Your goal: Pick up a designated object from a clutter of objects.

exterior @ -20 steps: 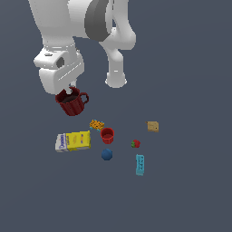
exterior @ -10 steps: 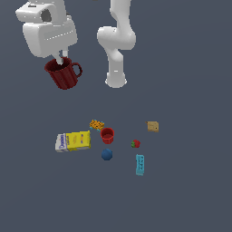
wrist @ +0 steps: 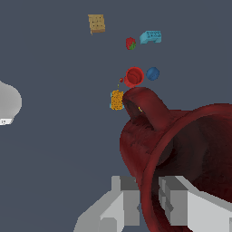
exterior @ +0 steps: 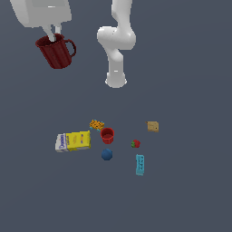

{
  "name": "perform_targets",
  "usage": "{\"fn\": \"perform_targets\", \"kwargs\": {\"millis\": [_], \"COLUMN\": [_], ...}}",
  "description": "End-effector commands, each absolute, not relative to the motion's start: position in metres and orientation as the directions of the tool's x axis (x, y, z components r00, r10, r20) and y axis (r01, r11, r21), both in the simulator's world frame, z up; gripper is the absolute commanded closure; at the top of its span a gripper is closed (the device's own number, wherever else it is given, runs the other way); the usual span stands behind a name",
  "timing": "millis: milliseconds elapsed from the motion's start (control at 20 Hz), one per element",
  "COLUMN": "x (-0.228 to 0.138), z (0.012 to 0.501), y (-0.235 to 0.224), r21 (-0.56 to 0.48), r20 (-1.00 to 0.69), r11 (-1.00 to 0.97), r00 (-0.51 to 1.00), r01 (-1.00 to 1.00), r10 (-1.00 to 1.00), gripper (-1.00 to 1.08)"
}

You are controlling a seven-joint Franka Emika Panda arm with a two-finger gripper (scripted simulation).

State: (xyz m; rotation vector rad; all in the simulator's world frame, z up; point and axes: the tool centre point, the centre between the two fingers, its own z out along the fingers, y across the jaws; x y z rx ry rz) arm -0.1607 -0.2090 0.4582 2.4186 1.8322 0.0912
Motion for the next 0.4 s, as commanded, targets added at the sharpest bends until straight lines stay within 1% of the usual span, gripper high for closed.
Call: {"fn": "perform_targets", "kwargs": {"millis": [0,350], "x": [-0.1661,-0.1702], "z": [0.4689,0.4785], "y": [-0.2113,-0.2142], "r21": [0.123,0.122], "r20": [-0.017,-0.018], "r11": [-0.267,-0.267], "r00": [0.271,0.272], "r01": [0.956,0.956], "r10": [0.962,0.962], "gripper": [1.08,1.08]}}
